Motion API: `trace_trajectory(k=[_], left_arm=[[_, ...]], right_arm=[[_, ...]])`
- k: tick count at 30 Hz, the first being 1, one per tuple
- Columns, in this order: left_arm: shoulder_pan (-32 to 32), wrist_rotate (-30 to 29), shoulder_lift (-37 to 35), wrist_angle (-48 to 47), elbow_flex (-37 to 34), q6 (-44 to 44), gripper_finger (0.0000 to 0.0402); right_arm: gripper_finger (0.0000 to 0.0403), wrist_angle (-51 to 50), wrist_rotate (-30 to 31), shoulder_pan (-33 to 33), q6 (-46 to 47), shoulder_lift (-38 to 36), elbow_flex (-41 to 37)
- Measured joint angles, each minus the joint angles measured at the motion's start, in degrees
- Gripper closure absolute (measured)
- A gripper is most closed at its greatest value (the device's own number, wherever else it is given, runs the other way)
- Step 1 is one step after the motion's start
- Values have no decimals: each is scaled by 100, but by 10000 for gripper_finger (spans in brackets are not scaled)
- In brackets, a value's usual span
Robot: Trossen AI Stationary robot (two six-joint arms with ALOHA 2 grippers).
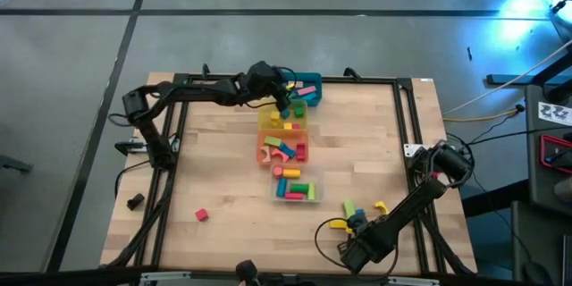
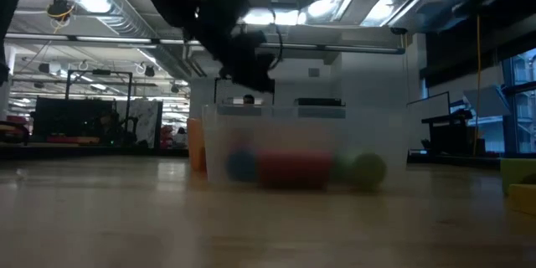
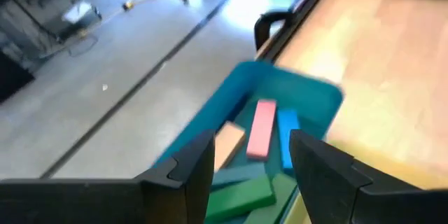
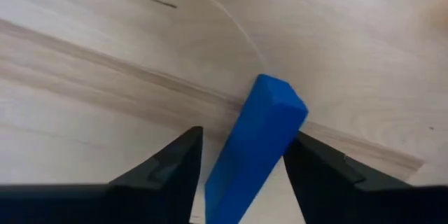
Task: Sort blocks by size
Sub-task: Put the blue rectangular block into the blue bin
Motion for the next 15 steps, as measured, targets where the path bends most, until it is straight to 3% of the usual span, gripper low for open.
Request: trace_trajectory(k=[4, 9, 15], left_arm=[[-133, 1, -404, -58, 0, 279, 233], [-291, -2, -921, -414, 0, 601, 233], [-432, 0, -1464, -1233, 0, 787, 233]], right_arm=[[249, 79, 49, 0, -2, -4, -26], [336, 108, 97, -4, -13, -4, -26], [345, -183, 154, -83, -381, 11, 96]])
